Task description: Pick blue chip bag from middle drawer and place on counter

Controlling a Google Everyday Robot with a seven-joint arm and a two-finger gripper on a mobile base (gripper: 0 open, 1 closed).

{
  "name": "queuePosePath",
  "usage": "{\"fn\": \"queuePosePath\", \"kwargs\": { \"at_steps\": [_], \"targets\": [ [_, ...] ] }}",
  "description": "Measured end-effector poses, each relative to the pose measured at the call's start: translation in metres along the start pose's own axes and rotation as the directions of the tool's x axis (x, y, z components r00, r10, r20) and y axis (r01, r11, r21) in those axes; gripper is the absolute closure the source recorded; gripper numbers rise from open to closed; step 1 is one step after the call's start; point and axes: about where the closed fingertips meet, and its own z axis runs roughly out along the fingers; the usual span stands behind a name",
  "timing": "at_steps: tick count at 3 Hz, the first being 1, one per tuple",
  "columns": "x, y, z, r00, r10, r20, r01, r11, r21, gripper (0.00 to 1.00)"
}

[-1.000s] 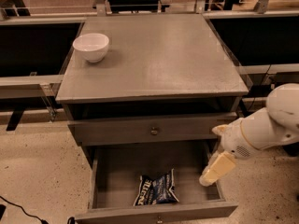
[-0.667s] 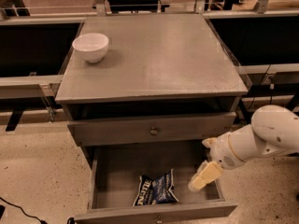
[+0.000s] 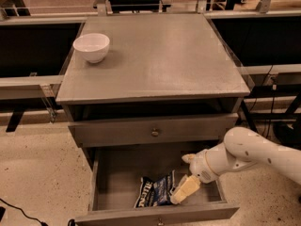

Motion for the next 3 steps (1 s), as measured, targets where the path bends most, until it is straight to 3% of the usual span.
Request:
{"fn": "queuePosePath", "kwargs": {
  "at_steps": [1,2,3],
  "targets": [
    [0.01,0.002,0.048,0.999,-0.028,-0.02,0.028,0.999,-0.035,0.0],
    [0.016,-0.004,0.065,0.999,-0.035,0.04,0.038,0.9963,-0.076,0.0],
    [0.017,-0.006,0.07,0.999,-0.03,0.038,0.033,0.9964,-0.078,0.0]
  ]
}}
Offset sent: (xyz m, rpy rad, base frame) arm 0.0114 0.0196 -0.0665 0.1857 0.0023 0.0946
